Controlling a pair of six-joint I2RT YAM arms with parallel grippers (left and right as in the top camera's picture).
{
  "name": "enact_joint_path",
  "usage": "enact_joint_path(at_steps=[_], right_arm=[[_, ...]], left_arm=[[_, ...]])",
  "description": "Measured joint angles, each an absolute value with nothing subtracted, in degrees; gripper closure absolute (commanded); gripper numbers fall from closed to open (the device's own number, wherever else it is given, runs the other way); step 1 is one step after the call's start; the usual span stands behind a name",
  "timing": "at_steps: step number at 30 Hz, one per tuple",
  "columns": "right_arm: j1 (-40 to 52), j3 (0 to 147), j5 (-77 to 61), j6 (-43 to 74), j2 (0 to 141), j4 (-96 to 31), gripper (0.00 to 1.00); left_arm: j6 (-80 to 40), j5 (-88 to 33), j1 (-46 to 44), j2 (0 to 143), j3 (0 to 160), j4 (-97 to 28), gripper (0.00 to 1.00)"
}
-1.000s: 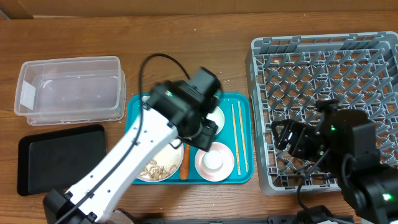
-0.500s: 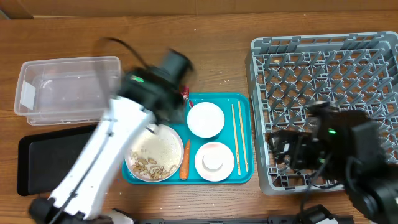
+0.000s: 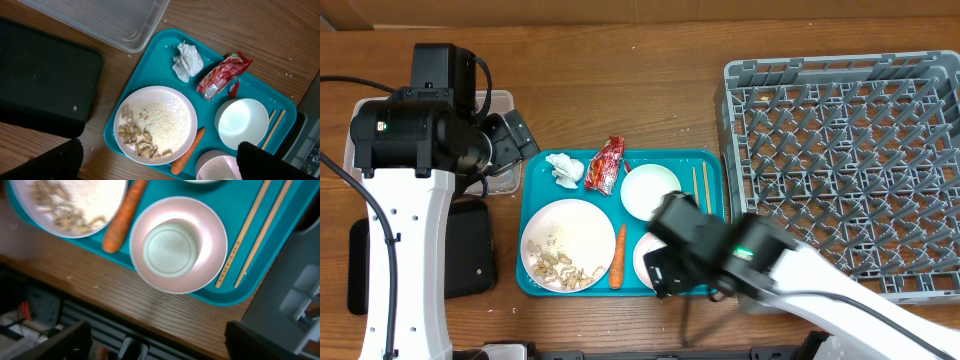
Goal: Sort waste into correct bins and load items into the dishwasher
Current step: 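Grasp the rim of the lower white bowl with the right gripper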
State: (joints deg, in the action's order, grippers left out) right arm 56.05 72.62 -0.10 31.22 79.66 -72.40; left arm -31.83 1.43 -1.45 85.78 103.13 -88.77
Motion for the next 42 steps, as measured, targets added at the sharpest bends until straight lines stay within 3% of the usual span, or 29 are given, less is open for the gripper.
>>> enact_joint_path(at_steps=[6,17,21,28,42], right_arm=[[56.3,72.4,1.6,32.6,90.0,-67.3,0.14],[56.3,69.5,3.4,33.5,92.4,-61.0,0.14],[56.3,66.8,3.4,34.0,93.6,-59.8,0.2],[56.3,66.4,3.4,34.4,93.7,-57.2,0.46],[56.0,70.0,6.7,35.8,87.7,-63.2,0.48]], left_arm=[[-31.8,1.0,-1.5,85.8,103.1,-88.8,0.0],[-31.8,1.0,-1.5,85.8,103.1,-88.8,0.0],[-31.8,1.0,-1.5,85.8,103.1,-88.7,0.0],[-31.8,1.0,-1.5,85.8,103.1,-88.7,0.0],[-31.8,1.0,-1.5,85.8,103.1,-88.7,0.0]])
